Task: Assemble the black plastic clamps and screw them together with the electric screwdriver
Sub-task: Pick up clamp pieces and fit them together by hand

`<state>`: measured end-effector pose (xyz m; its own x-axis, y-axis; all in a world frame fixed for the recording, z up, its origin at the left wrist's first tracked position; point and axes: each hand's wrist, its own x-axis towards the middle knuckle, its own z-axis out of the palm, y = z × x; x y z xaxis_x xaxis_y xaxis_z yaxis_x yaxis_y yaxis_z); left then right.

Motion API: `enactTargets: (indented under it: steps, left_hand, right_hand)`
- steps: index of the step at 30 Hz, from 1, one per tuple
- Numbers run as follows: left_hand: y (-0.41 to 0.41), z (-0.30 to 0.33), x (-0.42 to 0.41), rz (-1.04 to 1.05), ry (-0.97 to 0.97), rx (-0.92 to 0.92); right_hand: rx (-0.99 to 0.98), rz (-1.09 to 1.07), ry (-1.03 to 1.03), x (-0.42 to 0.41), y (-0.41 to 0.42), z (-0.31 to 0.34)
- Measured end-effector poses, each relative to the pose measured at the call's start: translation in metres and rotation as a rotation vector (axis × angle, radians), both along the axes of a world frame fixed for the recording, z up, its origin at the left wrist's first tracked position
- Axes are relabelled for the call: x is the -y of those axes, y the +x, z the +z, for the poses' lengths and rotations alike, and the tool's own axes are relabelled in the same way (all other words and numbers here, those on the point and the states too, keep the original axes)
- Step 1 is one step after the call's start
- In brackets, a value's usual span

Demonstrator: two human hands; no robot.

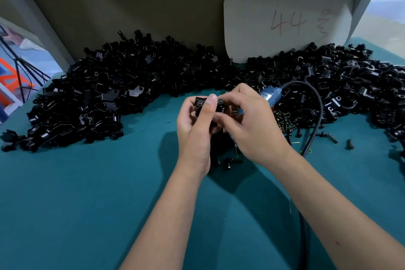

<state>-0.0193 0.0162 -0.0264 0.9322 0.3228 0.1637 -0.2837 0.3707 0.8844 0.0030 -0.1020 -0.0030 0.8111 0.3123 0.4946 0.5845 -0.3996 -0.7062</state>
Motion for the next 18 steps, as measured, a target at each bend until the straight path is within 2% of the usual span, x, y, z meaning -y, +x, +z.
enactTargets:
  steps: [3, 8, 11, 14, 18]
  left_hand:
    - [0.001, -0.001, -0.002, 0.054, 0.109, -0.016]
    - [0.006, -0.004, -0.002, 0.085, 0.107, -0.063]
    - [0.009, -0.006, -0.005, 0.159, 0.120, -0.092]
    - [0.011, -0.010, -0.014, 0.283, 0.265, -0.198]
    - [0.012, -0.012, -0.018, 0.256, 0.356, -0.356]
  right_hand:
    - [0.008, 0.018, -0.018, -0.003, -0.001, -0.001]
    - [-0.050, 0.001, -0.052, -0.001, 0.002, -0.006]
    - [-0.025, -0.211, -0.082, -0.002, 0.002, -0.013]
    - [-0.056, -0.504, -0.198, 0.000, 0.003, -0.018]
    - [-0.160, -0.577, -0.211, 0.002, 0.007, -0.023]
